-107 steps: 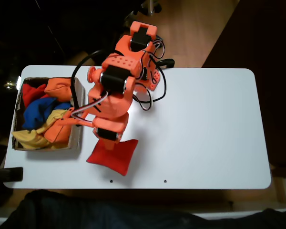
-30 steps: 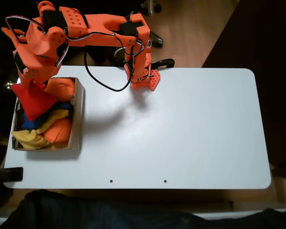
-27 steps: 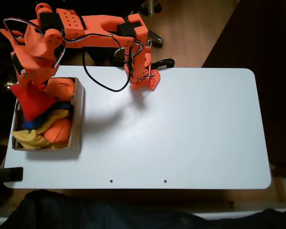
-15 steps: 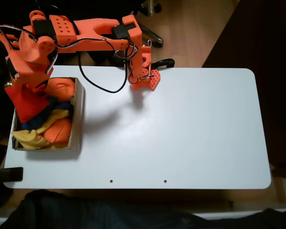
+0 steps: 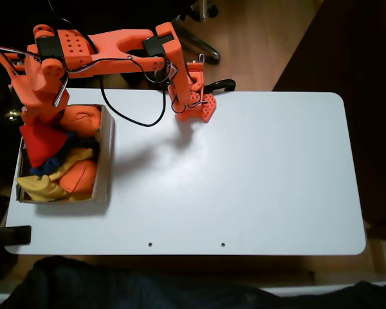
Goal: Grasp a bag and put it in the box.
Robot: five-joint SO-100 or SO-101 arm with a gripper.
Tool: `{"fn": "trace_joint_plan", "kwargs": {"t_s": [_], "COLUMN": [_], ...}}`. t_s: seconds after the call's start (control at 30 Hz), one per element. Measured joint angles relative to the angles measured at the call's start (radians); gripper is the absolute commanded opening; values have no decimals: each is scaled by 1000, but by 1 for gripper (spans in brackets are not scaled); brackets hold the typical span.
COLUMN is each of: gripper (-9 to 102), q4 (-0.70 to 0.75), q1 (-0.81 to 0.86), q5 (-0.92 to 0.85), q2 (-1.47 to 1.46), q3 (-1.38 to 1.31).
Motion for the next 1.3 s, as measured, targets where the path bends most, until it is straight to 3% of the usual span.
{"fn": "trace_joint_plan", "kwargs": {"t_s": [0.37, 0.6, 0.77, 0.8, 0.83, 1.3], "gripper": [5, 17, 36, 51, 59, 62], "q4": [164, 227, 232, 232, 232, 235], "q1": [0, -2, -5, -8, -9, -77], "q5": [-167, -235, -265, -265, -265, -233], "q2": [-8, -6, 34, 44, 54, 319], "q3": [-2, 55, 126, 140, 152, 339]}}
